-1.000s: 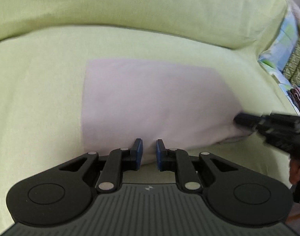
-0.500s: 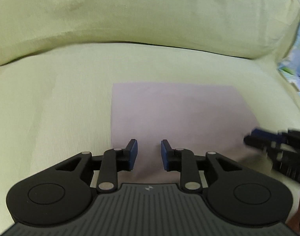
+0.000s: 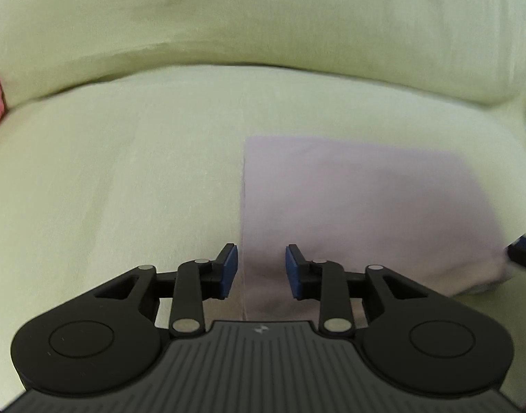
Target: Fold clothes
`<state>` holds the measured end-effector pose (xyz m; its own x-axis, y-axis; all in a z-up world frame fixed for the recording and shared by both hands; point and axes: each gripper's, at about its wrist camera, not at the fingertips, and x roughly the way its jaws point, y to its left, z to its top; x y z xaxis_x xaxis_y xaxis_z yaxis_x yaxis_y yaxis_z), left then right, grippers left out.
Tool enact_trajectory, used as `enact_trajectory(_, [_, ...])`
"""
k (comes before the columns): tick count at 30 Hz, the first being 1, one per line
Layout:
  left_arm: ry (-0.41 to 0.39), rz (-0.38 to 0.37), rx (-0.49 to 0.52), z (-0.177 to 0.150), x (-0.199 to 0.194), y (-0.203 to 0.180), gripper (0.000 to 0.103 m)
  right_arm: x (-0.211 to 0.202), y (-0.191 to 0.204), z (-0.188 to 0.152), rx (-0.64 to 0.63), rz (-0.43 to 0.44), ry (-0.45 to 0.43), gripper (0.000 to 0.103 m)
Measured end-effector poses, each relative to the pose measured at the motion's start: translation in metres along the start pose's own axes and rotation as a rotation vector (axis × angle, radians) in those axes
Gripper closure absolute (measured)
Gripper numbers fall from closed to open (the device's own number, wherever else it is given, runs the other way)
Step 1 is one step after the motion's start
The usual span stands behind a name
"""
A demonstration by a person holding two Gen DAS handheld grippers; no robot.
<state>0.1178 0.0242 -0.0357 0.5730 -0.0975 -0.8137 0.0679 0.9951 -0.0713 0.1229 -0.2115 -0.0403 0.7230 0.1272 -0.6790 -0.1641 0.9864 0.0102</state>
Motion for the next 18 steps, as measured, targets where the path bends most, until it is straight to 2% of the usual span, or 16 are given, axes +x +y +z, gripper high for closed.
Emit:
enact_trajectory(3, [0.006,-0.009,0.019,-0.005,0.002,-0.010,0.058,-0.003,0.016,-0.002,-0.027,0.050,-0.011,0.084])
enact_trajectory(5, [0.031,0.023,0.040,-0.013,0.012,-0.012,0.056,0.001,0.027,-0.006,-0.035,0.074,0.001,0.084])
enact_trajectory(6, [0.036,0.030,0.040,-0.016,0.015,-0.011,0.052,0.005,0.031,-0.010,-0.033,0.083,0.013,0.084])
enact_trajectory(8, [0.025,0.034,0.022,-0.023,0.011,-0.004,0.049,0.009,0.032,-0.017,-0.034,0.066,0.034,0.084])
enact_trajectory(11, [0.014,0.033,-0.015,-0.020,0.001,0.008,0.051,0.002,0.015,-0.022,-0.003,0.036,0.039,0.086])
enact_trajectory(15, [-0.049,-0.028,-0.015,0.014,0.006,0.001,0.051,-0.004,-0.002,-0.002,0.010,0.012,-0.022,0.084])
enact_trajectory(18, [-0.086,-0.080,0.054,0.046,0.033,-0.027,0.050,0.016,0.000,0.023,-0.037,0.029,-0.073,0.099])
